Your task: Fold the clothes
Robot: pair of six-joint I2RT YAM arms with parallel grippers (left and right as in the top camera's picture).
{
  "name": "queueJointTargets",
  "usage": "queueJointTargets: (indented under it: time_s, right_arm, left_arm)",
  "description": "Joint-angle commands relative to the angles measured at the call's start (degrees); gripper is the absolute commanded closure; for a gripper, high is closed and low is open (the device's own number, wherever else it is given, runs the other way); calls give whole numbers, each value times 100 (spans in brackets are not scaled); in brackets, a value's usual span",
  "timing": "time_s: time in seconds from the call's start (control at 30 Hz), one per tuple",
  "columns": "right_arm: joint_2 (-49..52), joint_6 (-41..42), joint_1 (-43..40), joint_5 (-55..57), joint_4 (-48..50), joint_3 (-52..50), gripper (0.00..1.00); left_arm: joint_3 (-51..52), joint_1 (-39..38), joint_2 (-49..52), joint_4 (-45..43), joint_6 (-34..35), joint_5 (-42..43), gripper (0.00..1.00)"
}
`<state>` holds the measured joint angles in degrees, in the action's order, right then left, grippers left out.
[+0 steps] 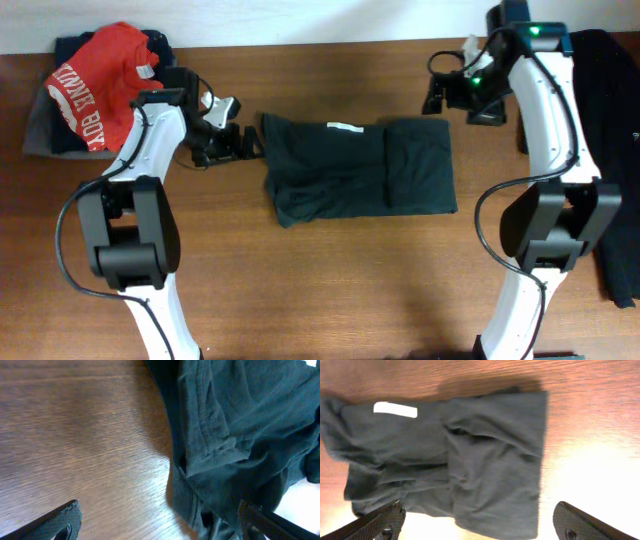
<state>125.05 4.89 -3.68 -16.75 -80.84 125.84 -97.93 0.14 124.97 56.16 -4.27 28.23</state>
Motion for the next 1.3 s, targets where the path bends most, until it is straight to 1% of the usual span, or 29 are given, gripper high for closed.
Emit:
queueJointTargets:
  time_s: [0.0, 0.13, 0.27, 0.4, 0.5, 0.67, 0.73, 0.83, 0.93, 0.97, 1.03, 1.1, 1.13, 1.17, 1.27]
  right_arm:
    - [-9, -17, -212, 140, -20, 33, 1]
    - [-9, -20, -352, 140, -22, 33, 1]
    - [-9, -17, -356, 140, -20, 33, 1]
    - [-9, -20, -356, 140, -20, 33, 1]
    - [-9, -20, -358, 142, -20, 33, 1]
    - [-9, -20, -356, 142, -20, 33, 1]
    - [-9, -20, -356, 142, -20, 33, 1]
    - [-9, -20, -356, 142, -22, 33, 1]
    - [-9, -17, -356, 142, -24, 33, 1]
    - [-9, -20, -356, 144, -24, 33, 1]
    - [-9, -17, -356, 164, -24, 33, 1]
    - [-7, -17, -356, 223, -22, 33, 1]
    - [-7, -17, -356, 247, -24, 33, 1]
    - [-7, -17, -356, 245, -24, 31, 1]
    - [-7, -17, -356, 247, -24, 4, 1]
  left_arm:
    - [157, 35, 278, -81, 98, 452, 1]
    - [157, 22, 470, -175, 164, 918, 1]
    - [160, -90, 669, -109, 472, 911, 1]
    - [157, -302, 809, -111, 511, 1001, 1]
    - [157, -516, 903, -111, 697, 997, 1]
    - [157, -890, 973, -199, 822, 994, 1]
    - [157, -1023, 984, -295, 962, 970, 1]
    - [157, -1235, 992, -584, 1353, 697, 1]
    - [157, -1290, 992, -732, 1410, 651, 1]
    - [160, -1290, 992, -756, 1410, 651, 6]
    - [157, -1290, 992, -791, 1408, 643, 25]
    - [157, -1290, 992, -800, 1410, 522, 34]
    - [157, -1290, 992, -798, 1412, 363, 53]
    - [157, -1290, 992, -796, 1416, 234, 65]
    - [157, -1272, 992, -758, 1650, -205, 89]
